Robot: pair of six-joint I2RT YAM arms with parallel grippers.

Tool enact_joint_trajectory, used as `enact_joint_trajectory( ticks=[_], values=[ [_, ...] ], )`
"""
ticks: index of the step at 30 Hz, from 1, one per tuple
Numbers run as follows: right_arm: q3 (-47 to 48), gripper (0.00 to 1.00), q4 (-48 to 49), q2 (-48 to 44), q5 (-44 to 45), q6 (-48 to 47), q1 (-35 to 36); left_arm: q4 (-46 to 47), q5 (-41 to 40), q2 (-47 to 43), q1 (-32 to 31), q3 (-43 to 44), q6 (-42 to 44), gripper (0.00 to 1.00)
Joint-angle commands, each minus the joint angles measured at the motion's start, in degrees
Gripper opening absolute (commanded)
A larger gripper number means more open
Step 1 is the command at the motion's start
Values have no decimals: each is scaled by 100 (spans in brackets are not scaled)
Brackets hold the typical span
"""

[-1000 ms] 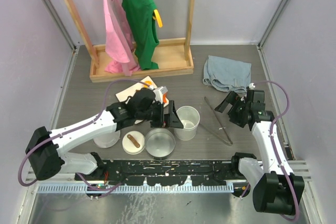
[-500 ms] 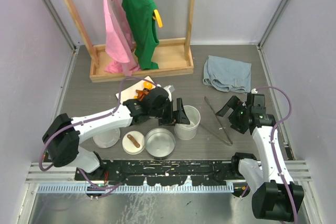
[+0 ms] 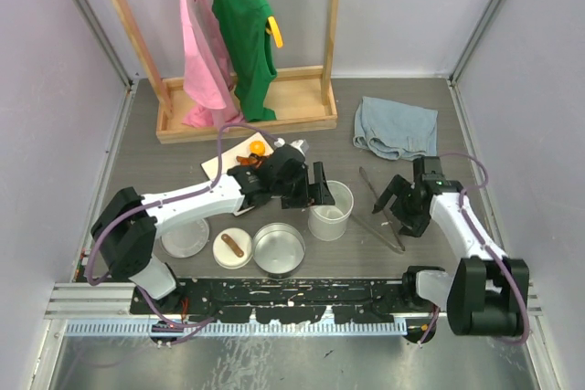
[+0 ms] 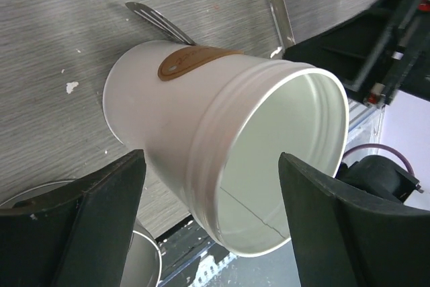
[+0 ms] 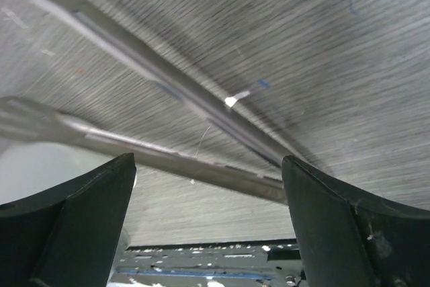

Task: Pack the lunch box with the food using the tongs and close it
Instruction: Move the packing box to the center of the board.

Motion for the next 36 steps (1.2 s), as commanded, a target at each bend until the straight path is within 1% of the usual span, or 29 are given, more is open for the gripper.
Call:
enact_joint_trajectory(
  ticks=[1,3,4,6,8,11,17,21,25,26,30,32,36],
  values=[
    [293,93,558,751,800,-42,441,44,-187,-13,-23,287,244,81],
    [470,90,594,1283,1244,-120,634,37,-160,48,-20,326,265,80],
    [551,85,635,1517,1514,-157,660,2,-168,87,-21,365,296,80],
    [598,78,794,1808,2028,-99,667,-95,-197,153,-23,461,361,80],
    [542,71,928,1880,2525,72,663,-157,-248,216,-20,523,391,80],
    [459,67,859,1612,2697,309,600,-186,-308,317,-21,605,442,78],
    [-171,66,1015,952,2703,976,303,-73,-559,641,-21,913,458,74],
    [-702,68,1026,480,2603,1572,174,77,-662,929,-17,1195,485,73],
    [-1123,70,861,-181,2938,2190,45,119,-805,1272,-20,1585,557,72],
    [-1195,70,857,-387,2917,2242,-52,136,-819,1356,-20,1697,581,71],
    [-1110,72,688,-714,2855,2049,-593,158,-952,1684,-21,2059,762,65],
    [-1040,73,656,-828,2770,1874,-814,217,-1077,1844,-1,2232,891,60],
    [-871,78,507,-1015,2890,1684,-953,212,-1304,2134,64,2663,1186,58]
  ],
)
